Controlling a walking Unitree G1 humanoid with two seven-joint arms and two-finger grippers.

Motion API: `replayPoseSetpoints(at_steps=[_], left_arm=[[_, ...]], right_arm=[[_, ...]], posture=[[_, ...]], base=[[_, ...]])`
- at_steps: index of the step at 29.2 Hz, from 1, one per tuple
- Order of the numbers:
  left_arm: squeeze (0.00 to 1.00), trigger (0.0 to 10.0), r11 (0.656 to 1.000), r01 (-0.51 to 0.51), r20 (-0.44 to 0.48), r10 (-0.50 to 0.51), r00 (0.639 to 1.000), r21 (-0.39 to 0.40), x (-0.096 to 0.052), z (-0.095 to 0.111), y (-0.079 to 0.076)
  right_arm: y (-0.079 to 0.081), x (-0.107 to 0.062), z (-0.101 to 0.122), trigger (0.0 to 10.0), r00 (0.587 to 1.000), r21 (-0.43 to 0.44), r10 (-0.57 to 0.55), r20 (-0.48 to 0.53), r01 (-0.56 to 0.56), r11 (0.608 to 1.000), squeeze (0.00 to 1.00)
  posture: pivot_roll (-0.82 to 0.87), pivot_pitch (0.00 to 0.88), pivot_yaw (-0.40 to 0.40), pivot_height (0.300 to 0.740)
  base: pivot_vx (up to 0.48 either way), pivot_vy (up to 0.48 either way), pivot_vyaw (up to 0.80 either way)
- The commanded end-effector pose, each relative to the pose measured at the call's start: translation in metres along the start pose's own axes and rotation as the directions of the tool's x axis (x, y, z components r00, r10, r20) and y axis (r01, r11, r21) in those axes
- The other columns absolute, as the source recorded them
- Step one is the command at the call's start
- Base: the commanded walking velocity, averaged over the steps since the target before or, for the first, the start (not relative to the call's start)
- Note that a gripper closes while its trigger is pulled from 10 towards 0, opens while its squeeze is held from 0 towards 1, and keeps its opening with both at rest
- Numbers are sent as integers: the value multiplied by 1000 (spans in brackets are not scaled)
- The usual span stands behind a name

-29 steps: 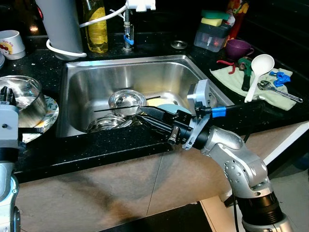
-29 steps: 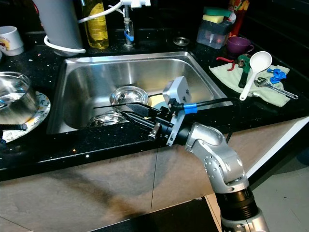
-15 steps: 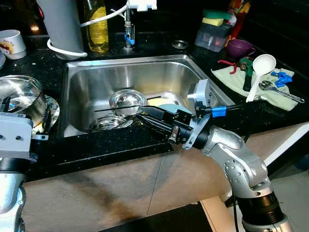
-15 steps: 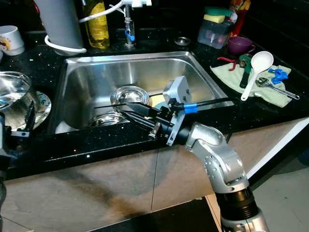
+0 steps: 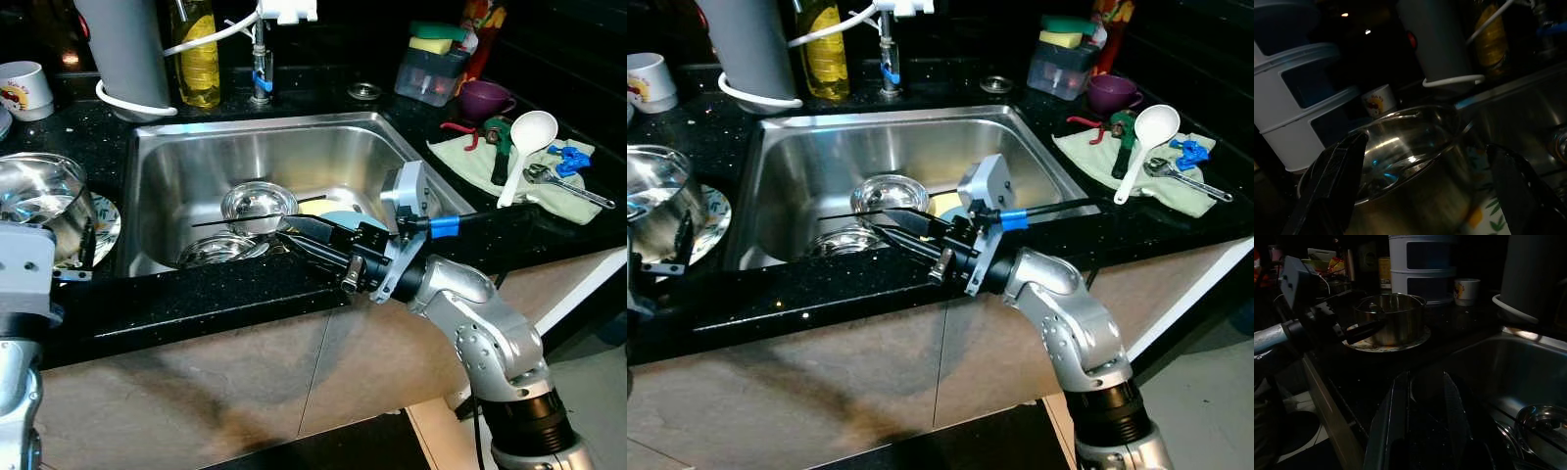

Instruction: Kitchen organization

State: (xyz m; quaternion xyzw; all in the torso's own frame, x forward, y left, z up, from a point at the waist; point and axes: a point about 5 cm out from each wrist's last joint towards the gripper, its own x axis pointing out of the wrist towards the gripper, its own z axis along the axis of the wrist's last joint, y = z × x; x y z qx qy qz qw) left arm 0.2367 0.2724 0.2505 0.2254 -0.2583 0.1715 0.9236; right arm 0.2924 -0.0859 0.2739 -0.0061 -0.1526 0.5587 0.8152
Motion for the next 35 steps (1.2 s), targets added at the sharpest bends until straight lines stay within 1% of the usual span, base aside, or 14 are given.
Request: replayPoseSetpoints(at_steps=[1, 4, 10, 12, 14, 15, 16, 25, 35], left_arm=[[0, 10000, 1000, 8, -8, -8, 1000, 1, 2, -3, 3], [0, 10000, 1000, 15, -1, -15, 1000, 1, 3, -3, 2], [0, 10000, 999, 41, 23, -41, 999, -6, 11, -2, 1], [0, 4824, 997, 68, 45, -66, 997, -23, 14, -2, -3], [0, 4824, 997, 72, 48, -71, 996, -22, 14, -2, -3], [0, 3608, 997, 72, 50, -71, 996, -22, 14, -2, -4], [0, 78, 997, 74, 53, -73, 996, -22, 15, -1, -4], [0, 0, 995, 95, 71, -93, 993, -25, 19, -2, -7], [0, 0, 995, 99, 91, -96, 991, -19, 21, -1, -7]], right_arm=[[-1, -1, 0, 10000, 1000, -5, -3, 3, 3, 1000, 0], [-1, -1, 0, 10000, 1000, -4, -4, 4, 4, 1000, 0], [-1, -1, 1, 10000, 1000, -5, -7, 6, 7, 1000, 0], [-2, -1, 0, 10000, 1000, -4, -8, 5, 8, 1000, 0], [-2, -1, 0, 10000, 1000, -4, -9, 5, 9, 1000, 0], [-2, -1, 0, 10000, 1000, -4, -9, 5, 9, 1000, 0], [-2, -2, 0, 10000, 1000, -4, -11, 5, 11, 1000, 0], [-3, -2, 1, 10000, 1000, -6, -17, 5, 17, 1000, 0], [-4, -2, 1, 10000, 1000, -11, -21, 8, 21, 1000, 0]], posture=[[18, 156, -59, 740], [18, 156, -59, 740], [16, 163, -58, 740], [17, 166, -60, 740], [17, 166, -60, 740], [17, 166, -60, 740], [15, 166, -57, 740], [14, 167, -55, 740], [16, 162, -54, 740]], base=[[0, 0, 0], [0, 0, 0], [0, 0, 0], [0, 0, 0], [0, 0, 0], [0, 0, 0], [0, 0, 0], [0, 0, 0], [0, 0, 0]])
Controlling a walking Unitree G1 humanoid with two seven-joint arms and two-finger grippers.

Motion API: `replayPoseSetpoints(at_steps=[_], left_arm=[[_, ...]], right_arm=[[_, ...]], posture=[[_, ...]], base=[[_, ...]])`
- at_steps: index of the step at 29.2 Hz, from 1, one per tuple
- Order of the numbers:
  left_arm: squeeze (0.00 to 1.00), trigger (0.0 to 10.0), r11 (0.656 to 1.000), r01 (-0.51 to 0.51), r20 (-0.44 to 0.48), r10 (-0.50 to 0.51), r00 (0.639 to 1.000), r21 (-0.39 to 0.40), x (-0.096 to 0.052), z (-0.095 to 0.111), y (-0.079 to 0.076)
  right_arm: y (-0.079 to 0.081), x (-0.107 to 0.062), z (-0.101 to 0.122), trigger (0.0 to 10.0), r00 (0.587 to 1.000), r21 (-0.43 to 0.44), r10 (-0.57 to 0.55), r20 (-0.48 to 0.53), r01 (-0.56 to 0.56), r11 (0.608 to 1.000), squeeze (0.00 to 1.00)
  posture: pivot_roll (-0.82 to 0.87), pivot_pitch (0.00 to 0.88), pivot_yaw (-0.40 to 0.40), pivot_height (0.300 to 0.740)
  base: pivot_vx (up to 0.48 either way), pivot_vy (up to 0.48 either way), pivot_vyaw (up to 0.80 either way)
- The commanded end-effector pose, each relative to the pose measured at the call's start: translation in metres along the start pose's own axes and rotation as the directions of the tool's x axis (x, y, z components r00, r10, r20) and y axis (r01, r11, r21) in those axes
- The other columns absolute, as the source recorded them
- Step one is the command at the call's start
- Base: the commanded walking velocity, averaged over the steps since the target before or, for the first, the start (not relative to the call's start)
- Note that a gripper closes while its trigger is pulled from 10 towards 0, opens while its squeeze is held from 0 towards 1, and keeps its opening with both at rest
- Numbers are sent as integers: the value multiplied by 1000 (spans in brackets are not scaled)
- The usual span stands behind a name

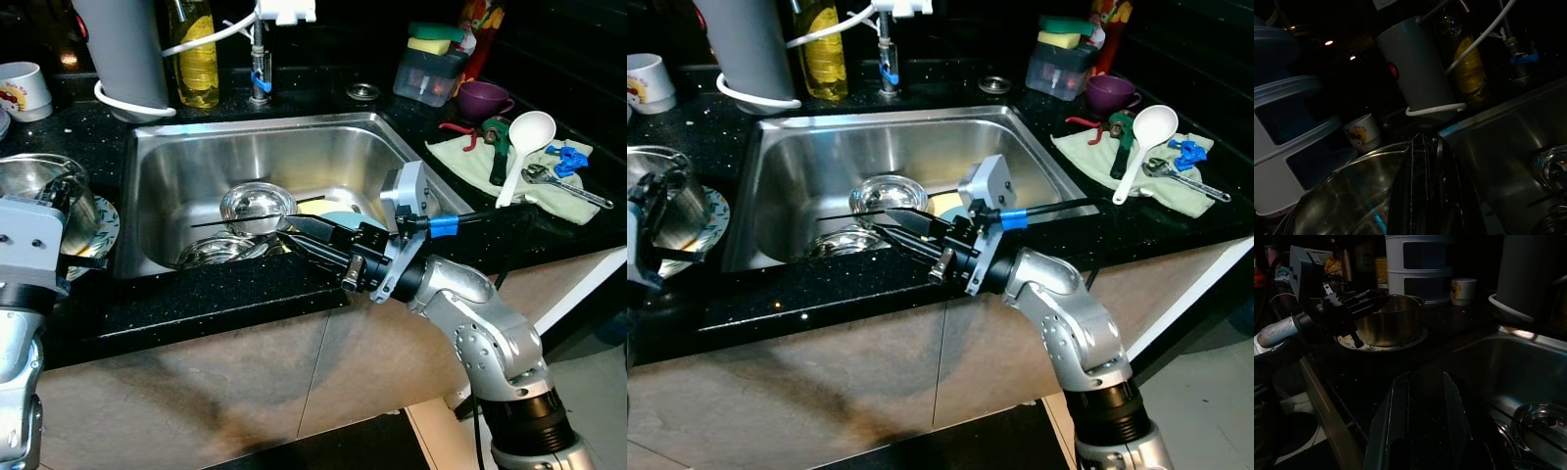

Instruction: Kitchen organization

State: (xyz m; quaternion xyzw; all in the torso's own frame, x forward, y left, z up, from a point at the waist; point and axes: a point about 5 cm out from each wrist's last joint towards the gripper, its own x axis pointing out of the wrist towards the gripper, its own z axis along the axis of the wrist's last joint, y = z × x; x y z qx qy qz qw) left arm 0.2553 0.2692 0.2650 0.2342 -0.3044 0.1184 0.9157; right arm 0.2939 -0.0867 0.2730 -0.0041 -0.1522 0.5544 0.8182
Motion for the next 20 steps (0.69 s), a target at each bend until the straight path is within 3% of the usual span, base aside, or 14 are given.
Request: replayPoseSetpoints(at_steps=[1, 8, 9, 10, 13, 20], left_arm=[[0, 0, 1000, 15, -17, -15, 1000, 0, -1, -4, -1], [0, 0, 999, -49, 93, 50, 994, -11, 18, 21, 8], [0, 0, 997, -77, 143, 80, 987, -27, 28, 34, 12], [0, 0, 997, -77, 143, 80, 987, -27, 28, 34, 12], [0, 0, 990, -120, 283, 135, 950, -68, 53, 72, 19], [0, 0, 985, -142, 359, 167, 918, -97, 67, 91, 23]], right_arm=[[-3, -2, 3, 10000, 1000, -15, -11, 8, 12, 1000, 0], [-4, -3, 3, 10000, 1000, -16, -15, 11, 15, 1000, 0], [-4, -3, 4, 10000, 1000, -15, -16, 12, 16, 1000, 0], [-4, -3, 4, 10000, 1000, -15, -16, 12, 16, 1000, 0], [-4, -3, 4, 10000, 1000, -15, -18, 16, 18, 1000, 0], [-5, -4, 5, 10000, 1000, -16, -22, 20, 23, 1000, 0]], posture=[[16, 162, -54, 740], [13, 162, -53, 740], [13, 162, -53, 740], [13, 162, -53, 740], [14, 160, -52, 740], [12, 159, -50, 740]], base=[[0, 0, 0], [0, 0, 0], [0, 0, 0], [0, 0, 0], [0, 0, 0], [0, 0, 0]])
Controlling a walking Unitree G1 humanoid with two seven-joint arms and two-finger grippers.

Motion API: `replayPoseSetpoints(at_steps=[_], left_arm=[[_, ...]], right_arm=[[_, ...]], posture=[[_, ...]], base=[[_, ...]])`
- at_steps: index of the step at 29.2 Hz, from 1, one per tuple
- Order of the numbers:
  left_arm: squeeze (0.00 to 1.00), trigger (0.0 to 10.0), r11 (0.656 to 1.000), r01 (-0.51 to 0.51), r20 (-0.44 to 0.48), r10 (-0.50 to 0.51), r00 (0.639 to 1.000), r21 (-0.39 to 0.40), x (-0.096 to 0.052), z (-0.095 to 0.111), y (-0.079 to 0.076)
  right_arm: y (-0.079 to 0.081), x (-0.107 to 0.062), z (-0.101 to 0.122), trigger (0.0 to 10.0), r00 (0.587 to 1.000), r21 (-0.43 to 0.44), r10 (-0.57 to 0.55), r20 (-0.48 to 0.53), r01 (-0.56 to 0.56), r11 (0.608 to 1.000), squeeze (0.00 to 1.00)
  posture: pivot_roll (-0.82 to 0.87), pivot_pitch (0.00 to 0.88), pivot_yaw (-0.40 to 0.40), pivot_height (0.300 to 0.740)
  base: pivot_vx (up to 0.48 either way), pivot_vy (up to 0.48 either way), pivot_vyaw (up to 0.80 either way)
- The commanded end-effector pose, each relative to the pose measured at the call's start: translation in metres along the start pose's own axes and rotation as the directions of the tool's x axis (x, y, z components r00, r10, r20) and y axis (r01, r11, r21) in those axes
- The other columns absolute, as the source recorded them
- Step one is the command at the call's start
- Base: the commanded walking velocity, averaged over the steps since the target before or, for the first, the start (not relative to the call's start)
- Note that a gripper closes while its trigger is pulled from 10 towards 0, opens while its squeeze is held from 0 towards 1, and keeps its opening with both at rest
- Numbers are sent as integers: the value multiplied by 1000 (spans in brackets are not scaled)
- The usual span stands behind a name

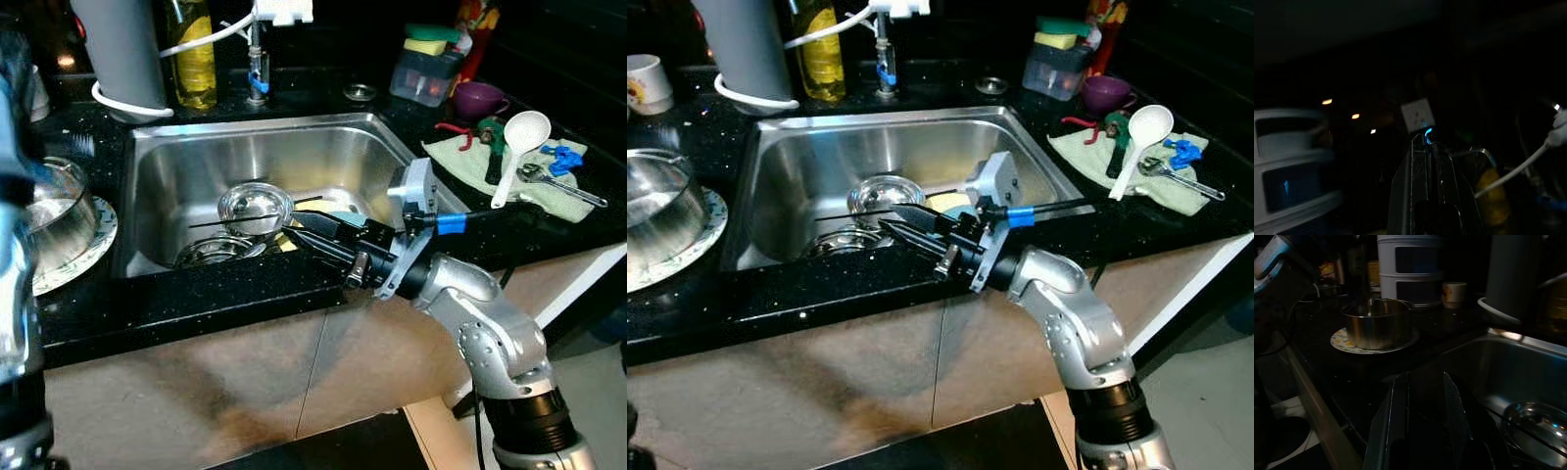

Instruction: Kitchen organization

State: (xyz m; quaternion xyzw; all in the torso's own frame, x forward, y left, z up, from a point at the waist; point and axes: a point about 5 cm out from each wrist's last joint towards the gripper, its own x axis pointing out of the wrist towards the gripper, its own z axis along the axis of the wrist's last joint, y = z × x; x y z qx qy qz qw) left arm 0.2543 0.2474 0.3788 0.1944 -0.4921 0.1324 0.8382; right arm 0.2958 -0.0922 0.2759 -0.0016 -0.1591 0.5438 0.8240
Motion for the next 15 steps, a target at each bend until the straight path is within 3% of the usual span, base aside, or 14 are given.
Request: replayPoseSetpoints(at_steps=[1, 10, 15], left_arm=[[0, 0, 1000, -7, 28, 7, 1000, -1, 8, 3, 0], [0, 0, 1000, -16, 103, 17, 995, -14, 28, 11, -1], [0, 0, 990, 98, 45, -94, 995, -104, 32, 4, -19]], right_arm=[[0, 0, 2, 10000, 1000, -8, 0, 9, 0, 1000, 0], [-1, -1, 3, 10000, 1000, -12, -5, 12, 6, 1000, 0], [-1, -3, 4, 10000, 1000, -15, -10, 13, 10, 1000, 0]], posture=[[8, 158, -46, 740], [5, 153, -42, 740], [0, 150, -36, 740]], base=[[0, 0, 0], [0, 0, 0], [0, 0, 0]])
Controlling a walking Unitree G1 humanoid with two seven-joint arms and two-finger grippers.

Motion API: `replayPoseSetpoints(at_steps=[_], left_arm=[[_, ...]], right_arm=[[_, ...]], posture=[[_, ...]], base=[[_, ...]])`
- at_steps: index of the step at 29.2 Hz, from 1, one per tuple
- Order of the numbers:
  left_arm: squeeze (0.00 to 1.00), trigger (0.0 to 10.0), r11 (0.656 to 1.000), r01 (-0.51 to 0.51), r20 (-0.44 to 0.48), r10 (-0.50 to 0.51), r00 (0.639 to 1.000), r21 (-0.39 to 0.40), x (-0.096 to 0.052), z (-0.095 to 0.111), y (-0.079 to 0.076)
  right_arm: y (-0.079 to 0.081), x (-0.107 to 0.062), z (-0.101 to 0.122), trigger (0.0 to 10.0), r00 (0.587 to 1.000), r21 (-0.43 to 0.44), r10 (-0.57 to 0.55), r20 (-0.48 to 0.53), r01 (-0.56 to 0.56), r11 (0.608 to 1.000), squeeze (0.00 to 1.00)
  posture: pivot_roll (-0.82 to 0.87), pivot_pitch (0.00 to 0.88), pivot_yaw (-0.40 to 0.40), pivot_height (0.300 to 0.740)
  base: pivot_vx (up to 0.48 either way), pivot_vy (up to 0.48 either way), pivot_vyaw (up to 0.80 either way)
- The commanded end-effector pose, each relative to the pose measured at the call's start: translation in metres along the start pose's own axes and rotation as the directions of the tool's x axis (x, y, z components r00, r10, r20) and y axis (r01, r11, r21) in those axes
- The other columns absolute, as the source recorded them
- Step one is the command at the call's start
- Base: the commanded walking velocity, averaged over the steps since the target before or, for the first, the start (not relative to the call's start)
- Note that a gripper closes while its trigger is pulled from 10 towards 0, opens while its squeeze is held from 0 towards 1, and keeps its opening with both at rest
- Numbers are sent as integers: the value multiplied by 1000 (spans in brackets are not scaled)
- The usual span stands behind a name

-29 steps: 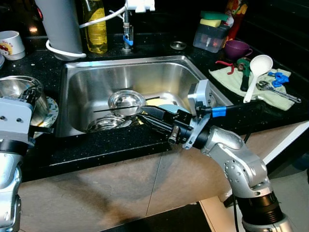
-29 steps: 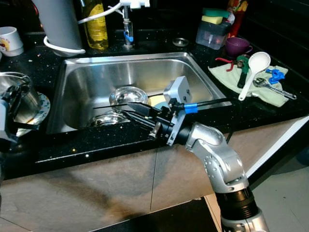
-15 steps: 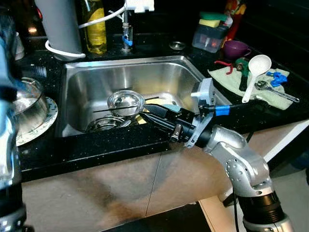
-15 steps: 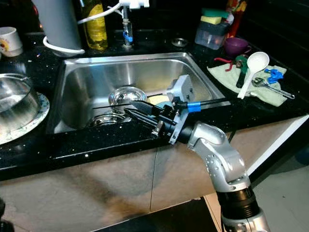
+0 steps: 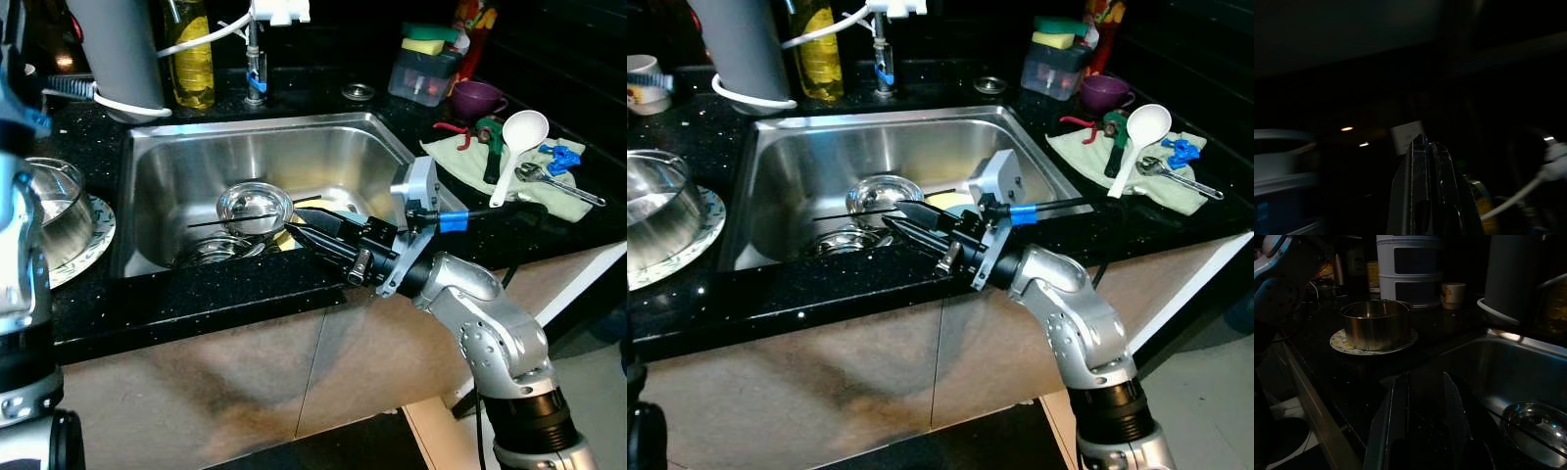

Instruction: Kitchen organization

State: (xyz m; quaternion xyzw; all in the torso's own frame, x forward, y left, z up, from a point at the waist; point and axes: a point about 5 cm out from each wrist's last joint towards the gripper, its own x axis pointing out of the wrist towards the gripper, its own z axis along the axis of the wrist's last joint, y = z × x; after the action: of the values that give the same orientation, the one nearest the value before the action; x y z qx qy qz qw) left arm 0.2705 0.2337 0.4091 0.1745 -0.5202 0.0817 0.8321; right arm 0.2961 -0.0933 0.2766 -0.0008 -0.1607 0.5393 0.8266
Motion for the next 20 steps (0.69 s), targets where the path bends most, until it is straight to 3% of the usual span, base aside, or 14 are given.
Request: replayPoseSetpoints(at_steps=[1, 5, 9, 10, 11, 12, 13, 14, 15, 17, 18, 19, 20], left_arm=[[0, 0, 997, 64, -53, -66, 996, -34, -4, -7, -10], [0, 0, 987, 149, -161, -158, 974, -65, -19, -24, -26], [0, 118, 981, 181, -196, -192, 962, -73, -25, -30, -31], [0, 4078, 980, 186, -214, -198, 957, -74, -27, -32, -32], [0, 5373, 978, 191, -233, -205, 951, -81, -30, -34, -34], [0, 5373, 978, 191, -233, -205, 951, -81, -30, -34, -34], [0, 10000, 977, 194, -274, -212, 938, -91, -35, -39, -36], [0, 10000, 976, 186, -340, -213, 916, -111, -42, -46, -37], [0, 10000, 977, 135, -449, -197, 871, -167, -55, -56, -38], [0, 10000, 973, 93, -517, -192, 834, -211, -65, -61, -41], [0, 10000, 980, 75, -563, -167, 810, -183, -73, -64, -43], [0, 10000, 980, 75, -563, -167, 810, -183, -73, -64, -43], [0, 10000, 989, 56, -594, -125, 795, -134, -78, -66, -44]], right_arm=[[0, -2, 4, 10000, 1000, -13, -1, 10, 1, 1000, 0], [1, -3, 3, 10000, 1000, -13, -3, 7, 3, 1000, 0], [1, -4, 3, 10000, 1000, -13, -1, 7, 2, 1000, 0], [1, -3, 3, 10000, 1000, -12, 0, 7, 1, 1000, 0], [1, -3, 3, 10000, 1000, -12, 1, 6, -1, 1000, 0], [1, -3, 3, 10000, 1000, -12, 1, 6, -1, 1000, 0], [1, -3, 3, 10000, 1000, -11, 2, 6, -2, 1000, 0], [1, -3, 2, 10000, 1000, -10, 3, 6, -3, 1000, 0], [2, -2, 2, 10000, 1000, -8, 4, 5, -4, 1000, 0], [2, -3, 1, 10000, 1000, -5, 4, 3, -4, 1000, 0], [2, -3, 1, 10000, 1000, -2, 4, 2, -4, 1000, 0], [2, -3, 1, 10000, 1000, -2, 4, 2, -4, 1000, 0], [2, -3, 0, 10000, 1000, 1, 4, 2, -4, 1000, 0]], posture=[[0, 150, -36, 740], [-3, 145, -38, 740], [-2, 144, -41, 740], [-1, 143, -42, 740], [-1, 143, -42, 740], [-1, 143, -42, 740], [-1, 142, -41, 740], [-1, 142, -42, 740], [-1, 145, -41, 740], [-1, 148, -42, 740], [3, 152, -47, 740], [3, 152, -47, 740], [3, 152, -47, 740]], base=[[0, 0, 0], [0, 0, 0], [0, 0, 0], [0, 0, 0], [0, 0, 0], [0, 0, 0], [0, 0, 0], [0, 0, 0], [0, 0, 0], [0, 0, 0], [0, 0, 0], [0, 0, 0], [0, 0, 0]])
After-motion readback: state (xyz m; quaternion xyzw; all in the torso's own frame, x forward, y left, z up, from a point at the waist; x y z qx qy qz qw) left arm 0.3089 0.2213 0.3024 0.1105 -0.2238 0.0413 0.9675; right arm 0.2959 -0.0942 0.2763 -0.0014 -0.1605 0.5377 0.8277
